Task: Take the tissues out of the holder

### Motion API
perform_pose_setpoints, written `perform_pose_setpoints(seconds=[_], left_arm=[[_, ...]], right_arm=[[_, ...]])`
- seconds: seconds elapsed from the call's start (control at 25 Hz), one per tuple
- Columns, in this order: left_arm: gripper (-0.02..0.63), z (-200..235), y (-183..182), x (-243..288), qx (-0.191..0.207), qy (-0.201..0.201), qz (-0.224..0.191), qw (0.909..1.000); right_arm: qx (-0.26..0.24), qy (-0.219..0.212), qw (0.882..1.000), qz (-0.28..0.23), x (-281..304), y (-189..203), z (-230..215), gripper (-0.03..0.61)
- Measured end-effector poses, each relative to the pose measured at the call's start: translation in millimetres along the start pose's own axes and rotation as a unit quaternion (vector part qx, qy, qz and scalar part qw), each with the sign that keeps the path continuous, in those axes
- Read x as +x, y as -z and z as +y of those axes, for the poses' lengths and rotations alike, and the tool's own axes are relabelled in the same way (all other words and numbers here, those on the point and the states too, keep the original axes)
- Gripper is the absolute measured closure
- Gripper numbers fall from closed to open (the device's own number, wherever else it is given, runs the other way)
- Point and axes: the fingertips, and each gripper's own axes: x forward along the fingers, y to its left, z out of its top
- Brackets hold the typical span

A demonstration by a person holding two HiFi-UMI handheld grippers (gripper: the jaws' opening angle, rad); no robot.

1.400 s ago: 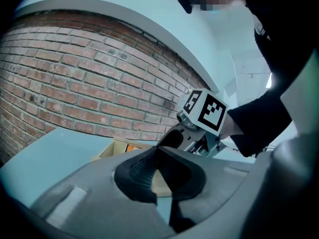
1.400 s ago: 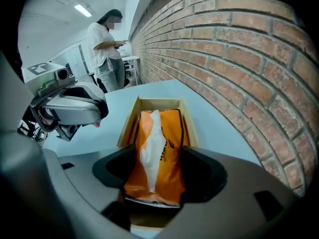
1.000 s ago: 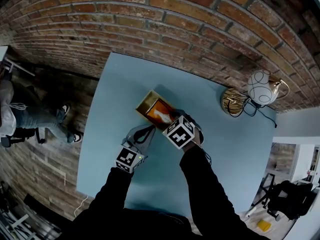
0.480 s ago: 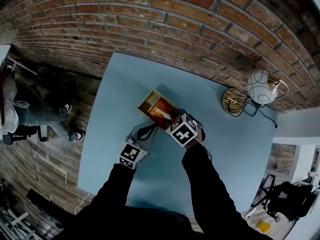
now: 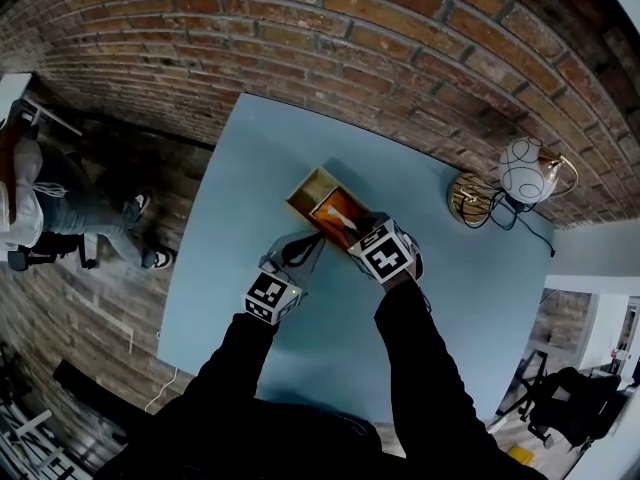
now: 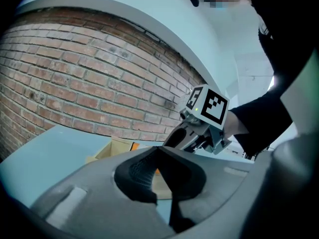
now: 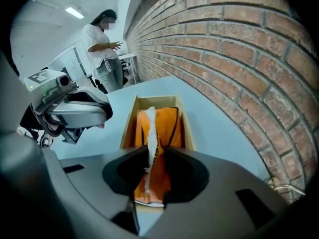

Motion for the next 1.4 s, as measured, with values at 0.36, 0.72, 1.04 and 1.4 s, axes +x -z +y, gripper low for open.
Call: perform_pose_setpoints(seconds=[0.36,0.72,1.04,1.4], left_arm=[[0.604,-9,-16,-8,0.011,0.003,-0.011,0.9999],[0.604,-15,-33,-35,0.018,-0.007,-0.019,0.9996],[0.604,-22,-45,-56,0.021,-0.006,-0.023,0.9995],[0.604,-36,-66,-74,0.031,0.004,-0.037,0.9988]], right_arm=[[-0.012,0.020,1.000,-0.010,-27,-12,5,0.471],[-0.022,0.040,0.999,-0.012,-55,-23,12,0.471],[-0.026,0.051,0.998,-0.017,-82,-32,22,0.471],[-0.021,0.051,0.998,-0.013,-110,-34,43,0.471]])
